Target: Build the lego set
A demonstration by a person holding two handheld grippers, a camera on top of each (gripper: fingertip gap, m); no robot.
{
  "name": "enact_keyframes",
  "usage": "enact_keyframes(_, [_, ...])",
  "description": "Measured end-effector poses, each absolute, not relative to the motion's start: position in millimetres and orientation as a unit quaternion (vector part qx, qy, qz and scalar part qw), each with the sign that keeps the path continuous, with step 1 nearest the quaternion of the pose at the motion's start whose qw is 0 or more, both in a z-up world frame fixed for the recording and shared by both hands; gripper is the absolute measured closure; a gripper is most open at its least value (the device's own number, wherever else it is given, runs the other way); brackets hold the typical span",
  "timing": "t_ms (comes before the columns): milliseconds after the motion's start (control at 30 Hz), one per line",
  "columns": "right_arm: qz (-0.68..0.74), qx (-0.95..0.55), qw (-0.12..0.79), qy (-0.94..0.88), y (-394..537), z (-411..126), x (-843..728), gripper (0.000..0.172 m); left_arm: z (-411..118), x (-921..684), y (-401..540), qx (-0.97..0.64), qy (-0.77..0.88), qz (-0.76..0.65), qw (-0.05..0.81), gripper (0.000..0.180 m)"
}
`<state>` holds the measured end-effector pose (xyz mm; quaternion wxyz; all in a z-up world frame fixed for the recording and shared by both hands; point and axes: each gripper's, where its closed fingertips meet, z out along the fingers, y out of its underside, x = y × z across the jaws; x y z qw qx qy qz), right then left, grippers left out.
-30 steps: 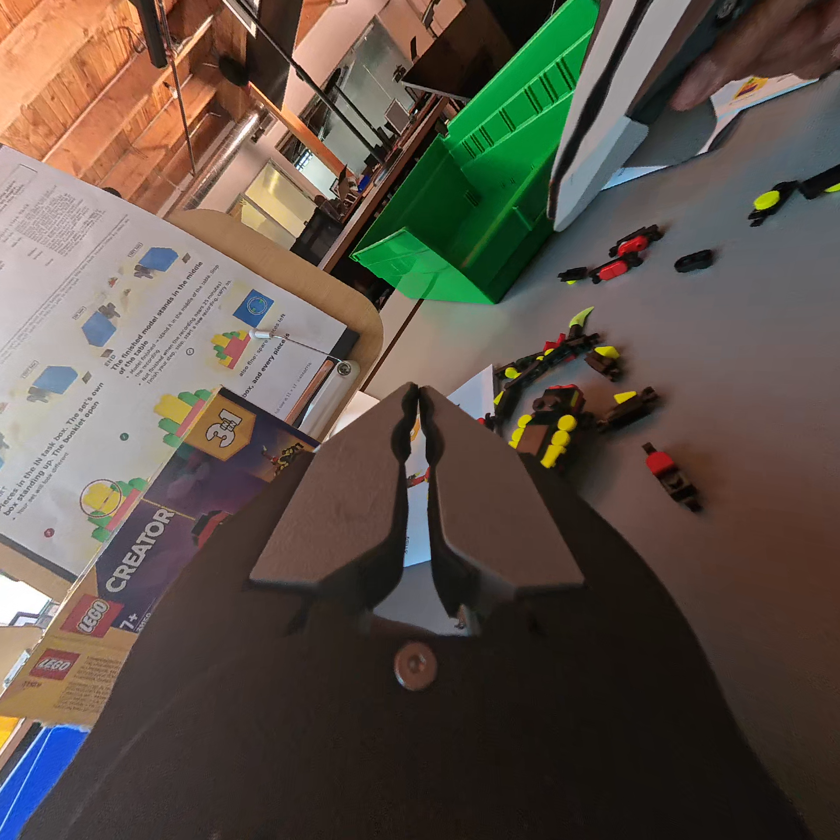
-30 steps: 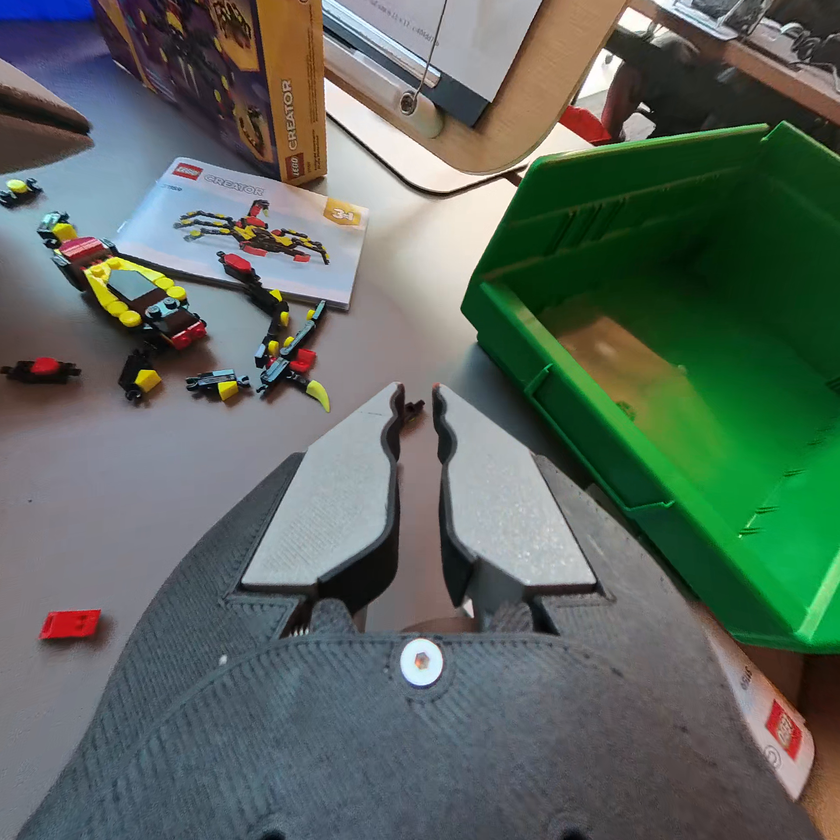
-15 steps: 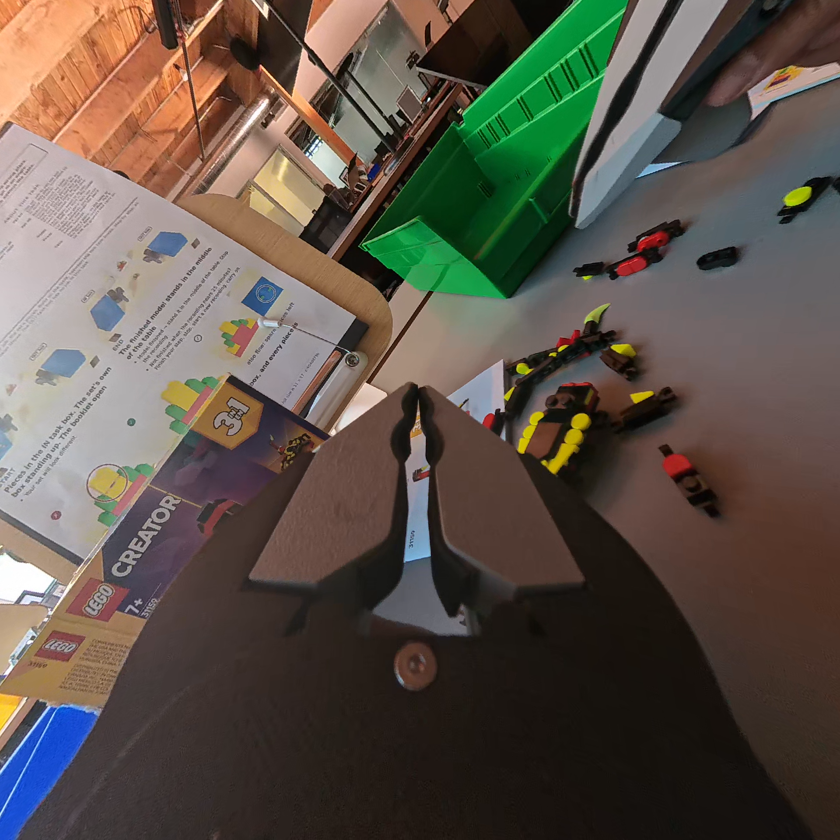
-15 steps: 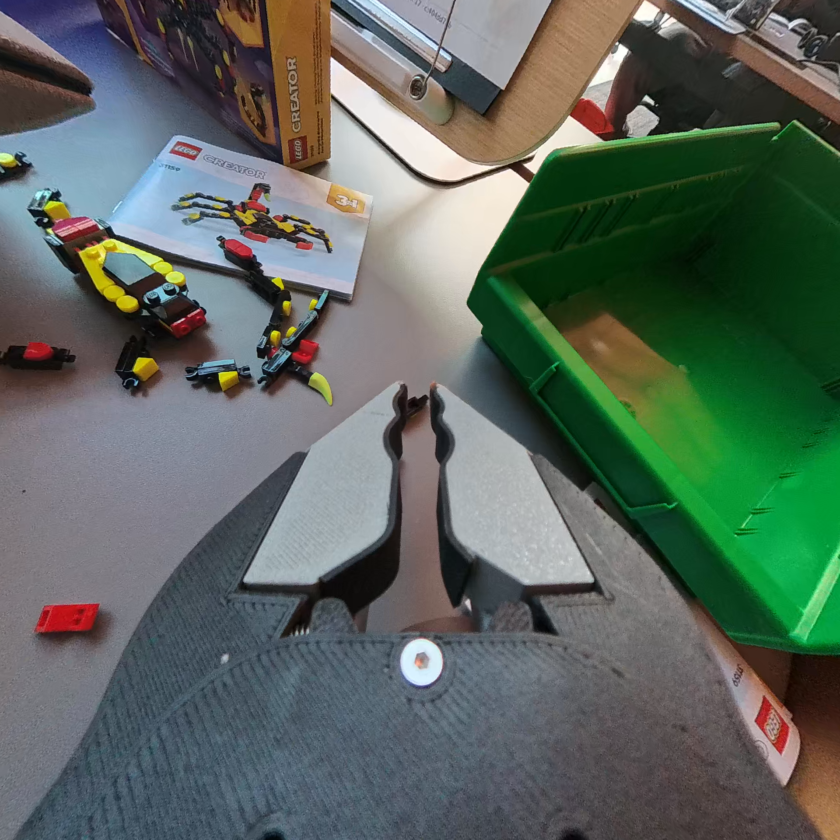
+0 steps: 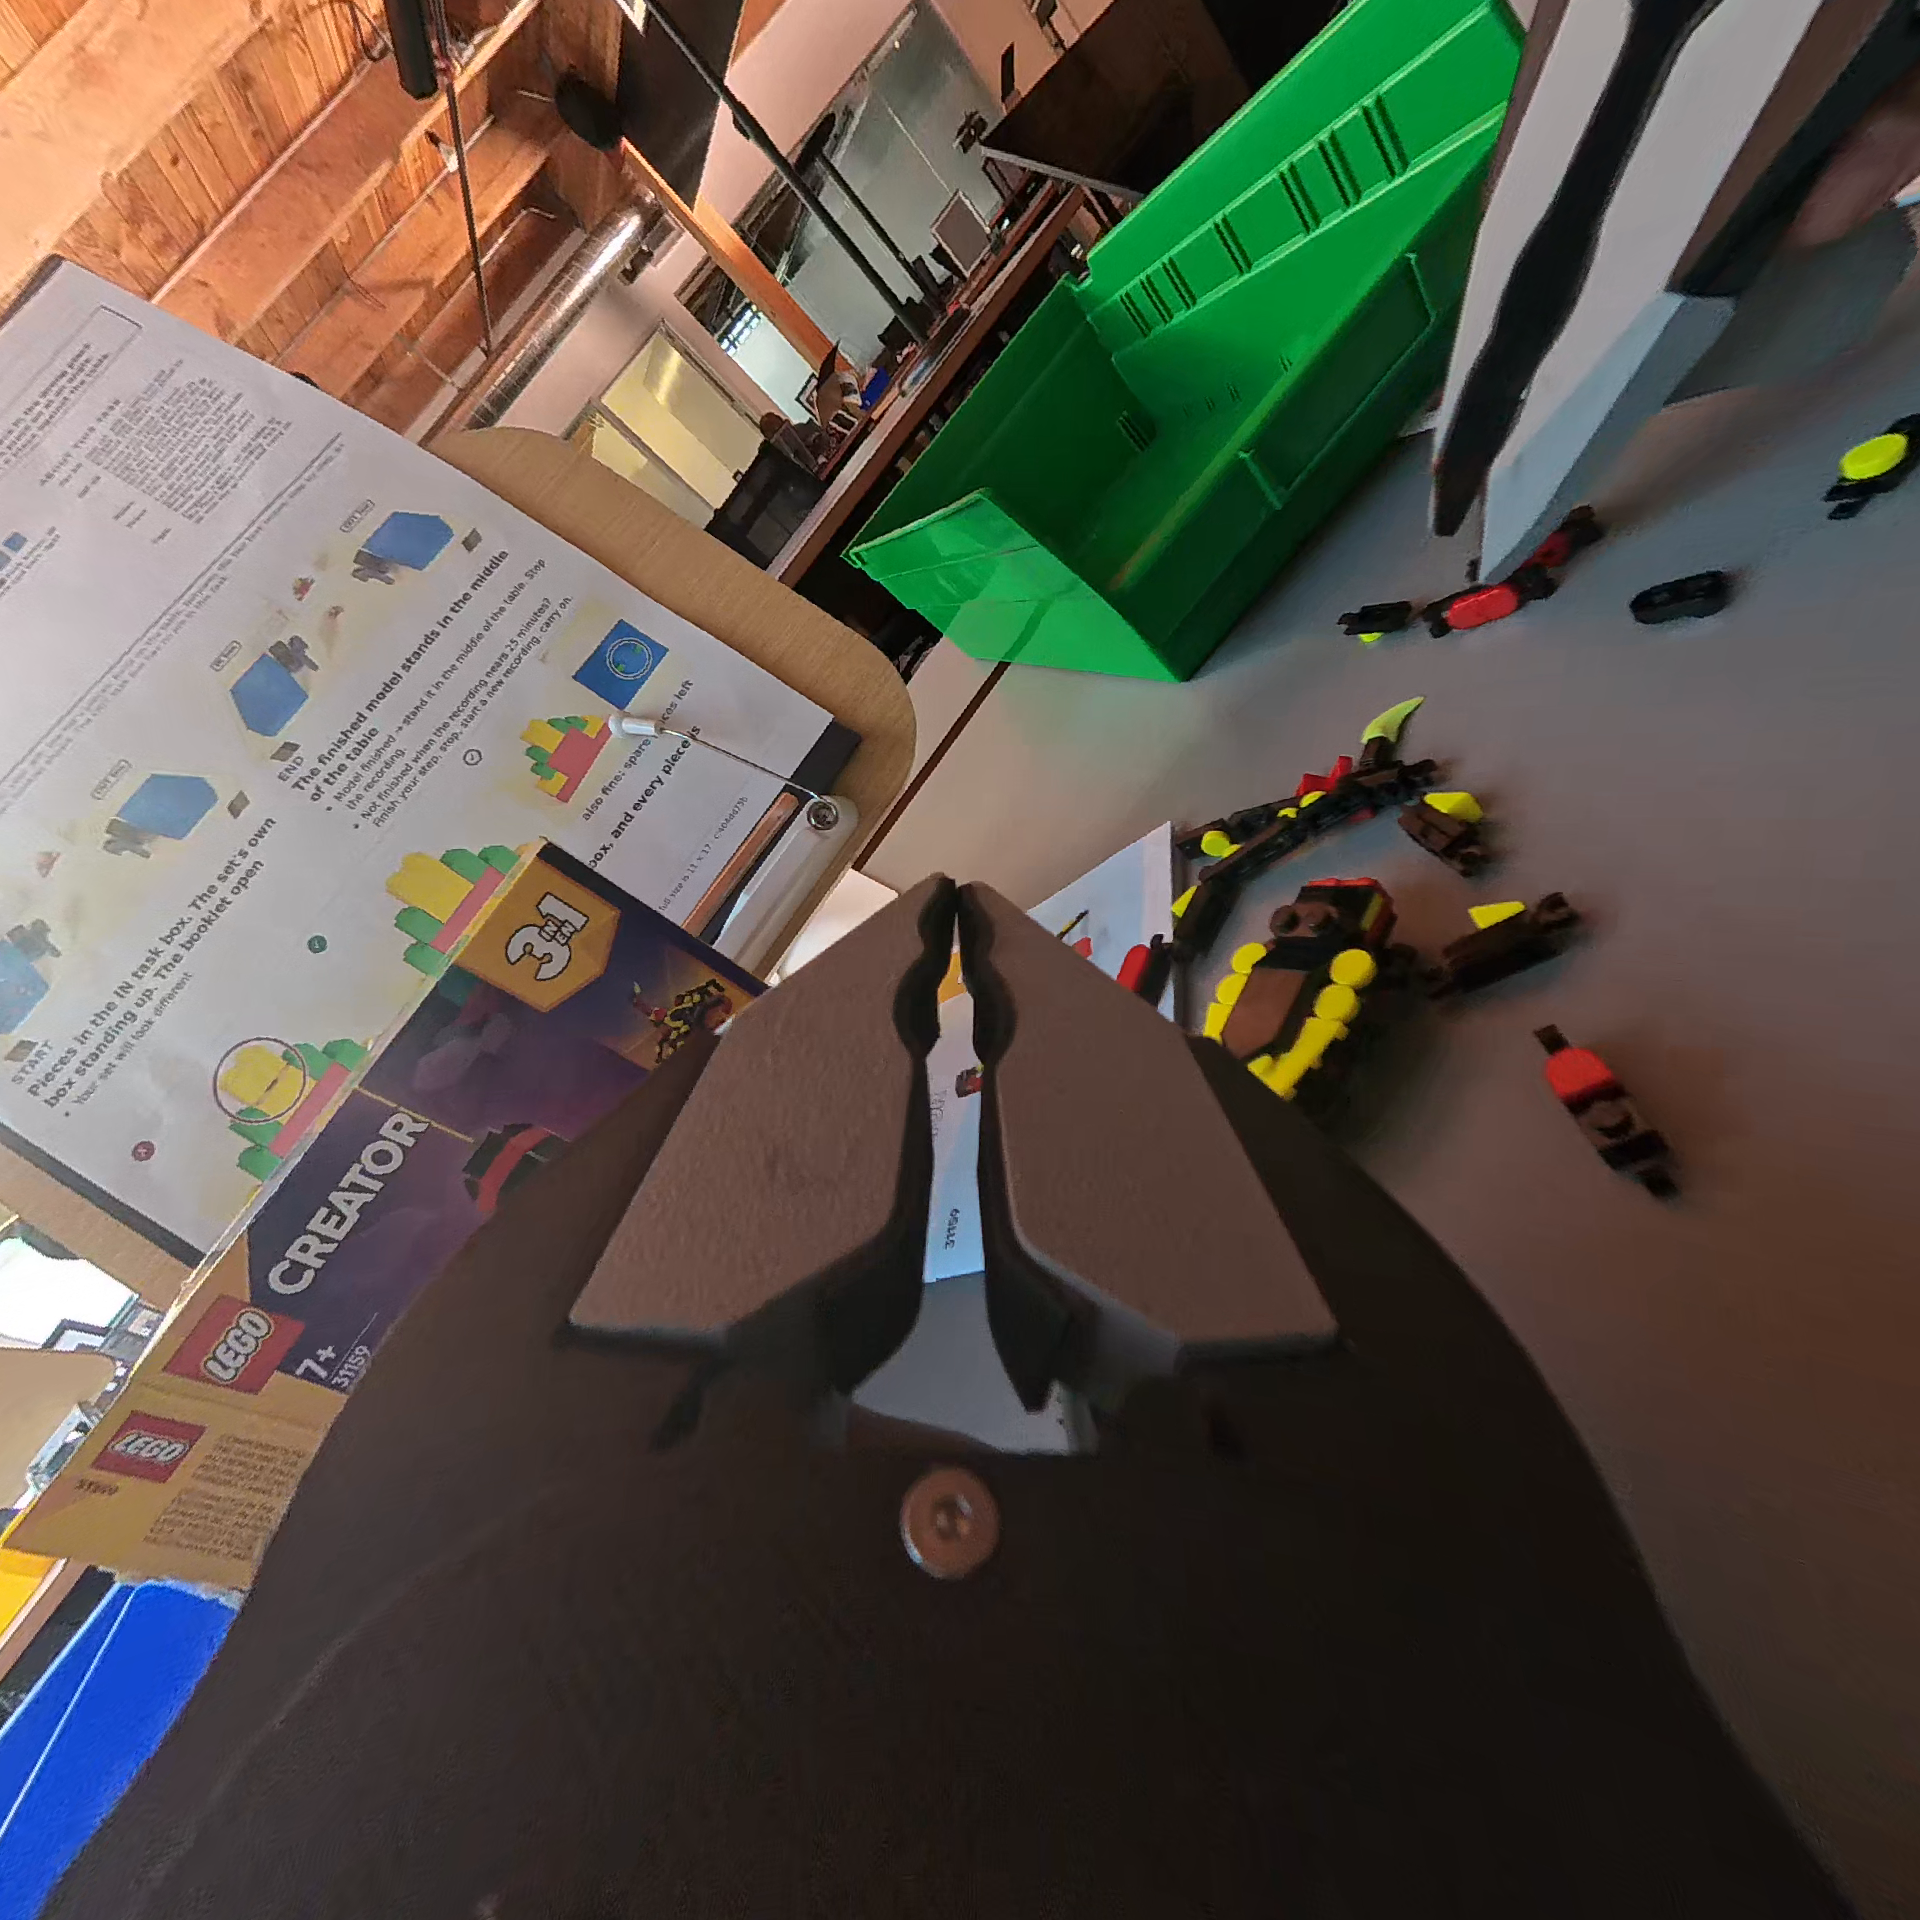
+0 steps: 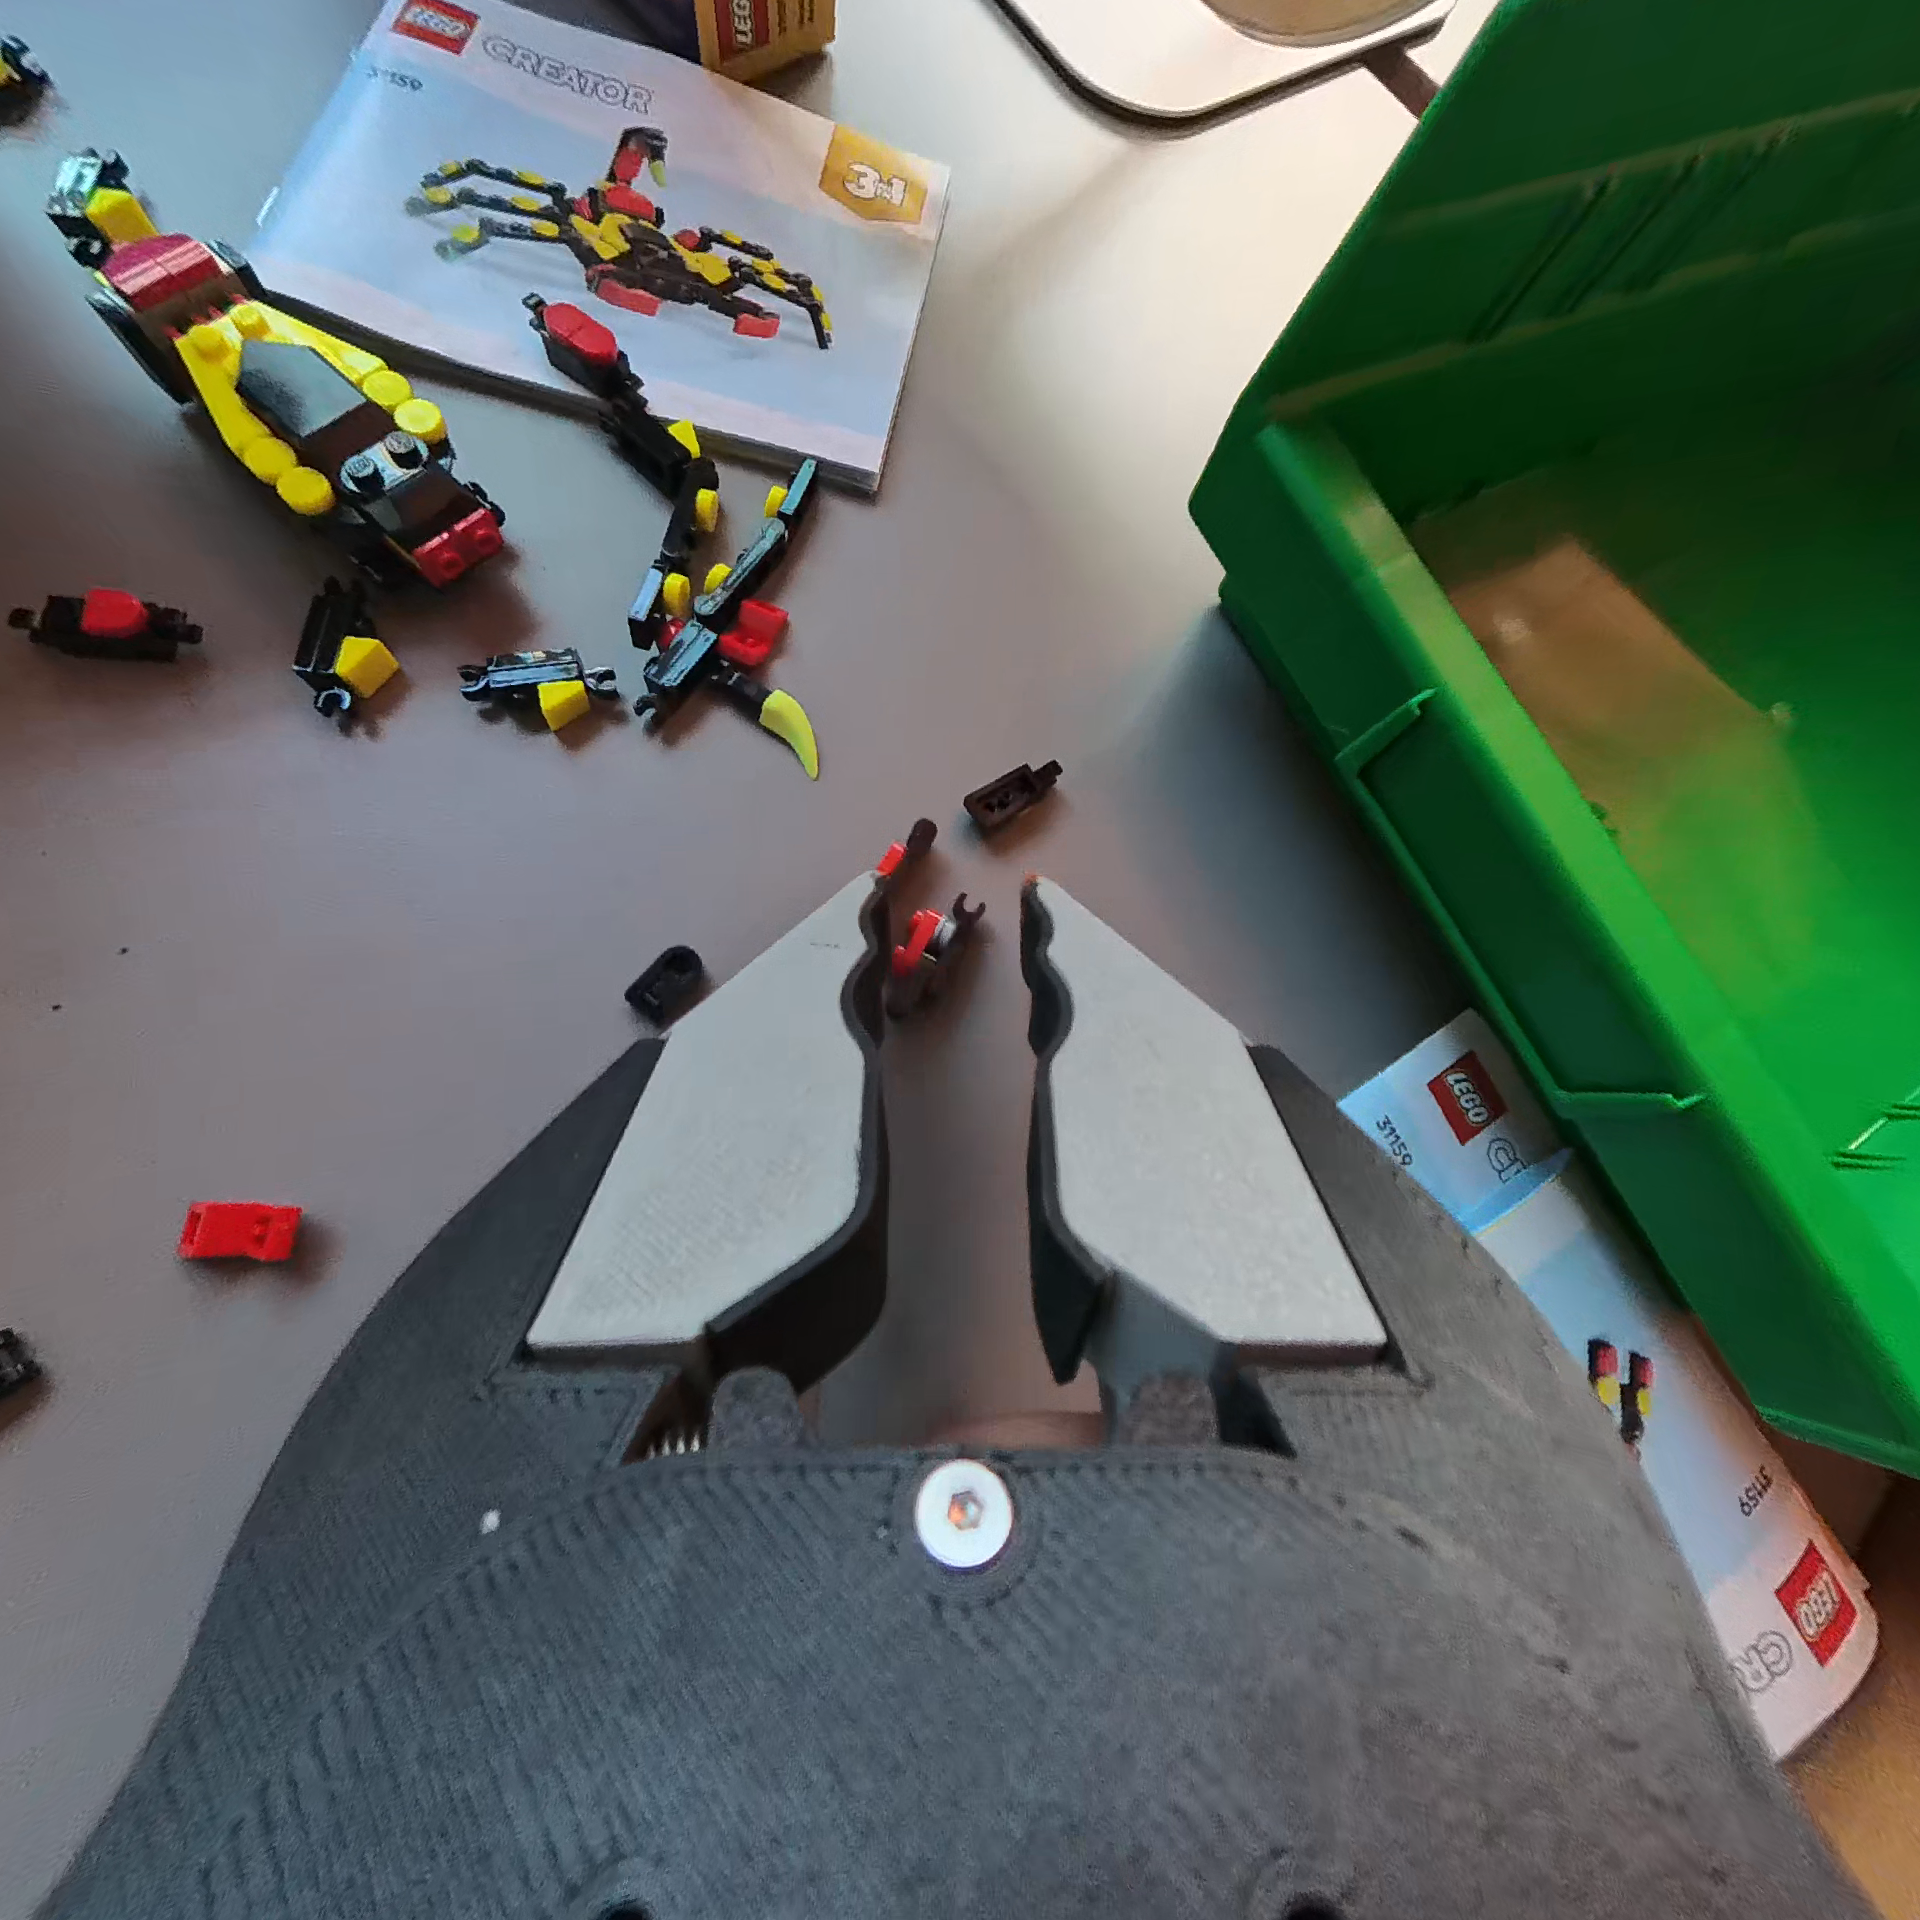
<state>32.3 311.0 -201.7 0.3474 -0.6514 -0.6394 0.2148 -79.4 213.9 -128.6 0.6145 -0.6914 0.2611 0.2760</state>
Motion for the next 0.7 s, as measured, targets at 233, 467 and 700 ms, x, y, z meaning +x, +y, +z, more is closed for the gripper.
enact_keyframes(233, [0.218, -0.654, 0.328, -0.645, 308, -211, 34, 0.162, -133, -89, 217, -0.713, 0.228, 0.245, 0.617, 0.18])
enact_keyframes(467, [0.217, -0.645, 0.338, -0.65, 305, -211, 27, 0.163, -129, -101, 224, -0.7, 0.221, 0.275, 0.621, 0.18])
enact_keyframes(700, [0.268, -0.633, 0.37, -0.625, 302, -191, 19, 0.163, -125, -133, 227, -0.729, 0.15, 0.261, 0.614, 0.18])
